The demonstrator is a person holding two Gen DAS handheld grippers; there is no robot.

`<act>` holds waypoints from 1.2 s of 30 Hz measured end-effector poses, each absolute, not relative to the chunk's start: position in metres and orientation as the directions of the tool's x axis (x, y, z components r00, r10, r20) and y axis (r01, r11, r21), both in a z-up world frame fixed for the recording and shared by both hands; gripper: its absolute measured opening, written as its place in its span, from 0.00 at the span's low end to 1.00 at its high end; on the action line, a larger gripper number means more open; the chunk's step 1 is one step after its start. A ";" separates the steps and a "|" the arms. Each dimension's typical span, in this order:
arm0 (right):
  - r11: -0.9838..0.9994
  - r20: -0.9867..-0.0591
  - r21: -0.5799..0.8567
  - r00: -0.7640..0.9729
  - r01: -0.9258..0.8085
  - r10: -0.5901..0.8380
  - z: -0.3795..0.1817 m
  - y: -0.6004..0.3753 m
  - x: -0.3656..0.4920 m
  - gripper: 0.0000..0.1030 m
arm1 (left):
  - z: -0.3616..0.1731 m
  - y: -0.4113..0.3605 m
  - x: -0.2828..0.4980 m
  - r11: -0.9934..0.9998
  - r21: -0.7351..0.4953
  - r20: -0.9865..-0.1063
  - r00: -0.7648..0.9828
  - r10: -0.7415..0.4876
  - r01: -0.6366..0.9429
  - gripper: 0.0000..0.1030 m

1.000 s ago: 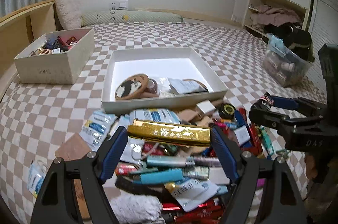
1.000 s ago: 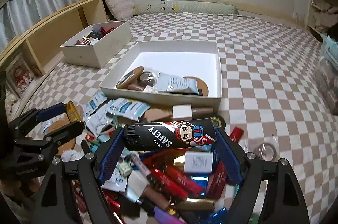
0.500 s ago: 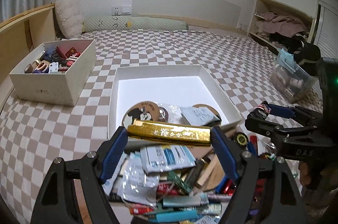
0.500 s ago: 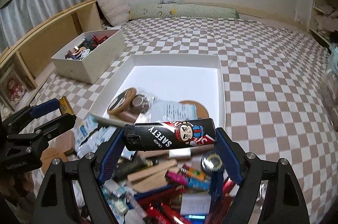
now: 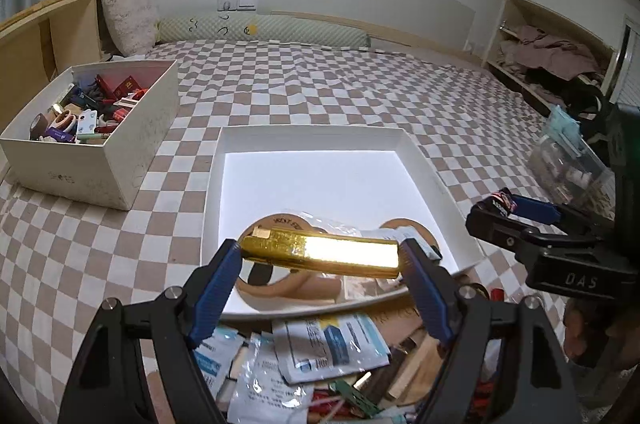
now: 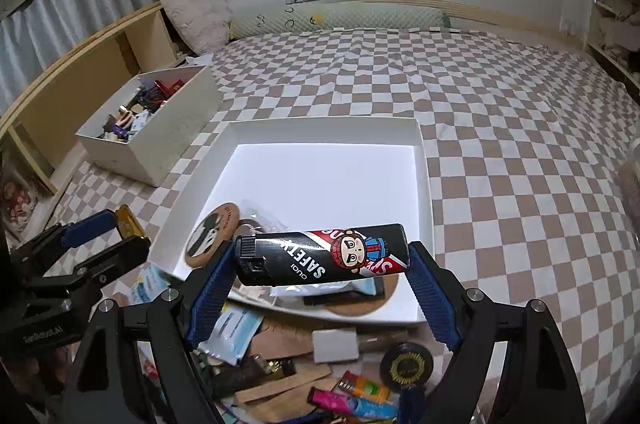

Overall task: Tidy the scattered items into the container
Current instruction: 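Lift and carry the gold and black lighters over the white tray, then open both grippers to drop the lighters into the tray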

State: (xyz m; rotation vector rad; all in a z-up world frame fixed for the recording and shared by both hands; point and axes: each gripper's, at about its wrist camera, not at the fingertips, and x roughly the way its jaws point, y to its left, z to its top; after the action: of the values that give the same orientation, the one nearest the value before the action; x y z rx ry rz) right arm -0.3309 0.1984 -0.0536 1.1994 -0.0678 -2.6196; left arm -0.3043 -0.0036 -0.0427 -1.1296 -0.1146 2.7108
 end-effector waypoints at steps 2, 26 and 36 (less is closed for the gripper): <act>-0.965 -0.745 0.159 -0.616 0.207 -0.255 -0.056 0.199 -0.338 0.82 | -0.045 -0.003 -0.311 -0.979 -0.136 -0.700 -0.685 0.203 -0.152 0.78; -0.977 -0.802 0.166 -0.558 0.135 -0.213 -0.104 0.204 -0.390 0.82 | -0.090 0.006 -0.351 -0.977 -0.145 -0.753 -0.622 0.213 -0.159 0.78; -0.970 -0.778 0.205 -0.580 0.133 -0.244 -0.099 0.205 -0.388 1.00 | -0.104 0.025 -0.351 -0.971 -0.147 -0.767 -0.598 0.232 -0.188 0.78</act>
State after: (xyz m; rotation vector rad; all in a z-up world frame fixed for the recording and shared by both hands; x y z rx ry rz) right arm -0.3877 0.2054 -0.0990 1.3136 -0.1830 -2.6115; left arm -0.3508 0.0246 -0.1038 -1.2653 -0.0740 2.6150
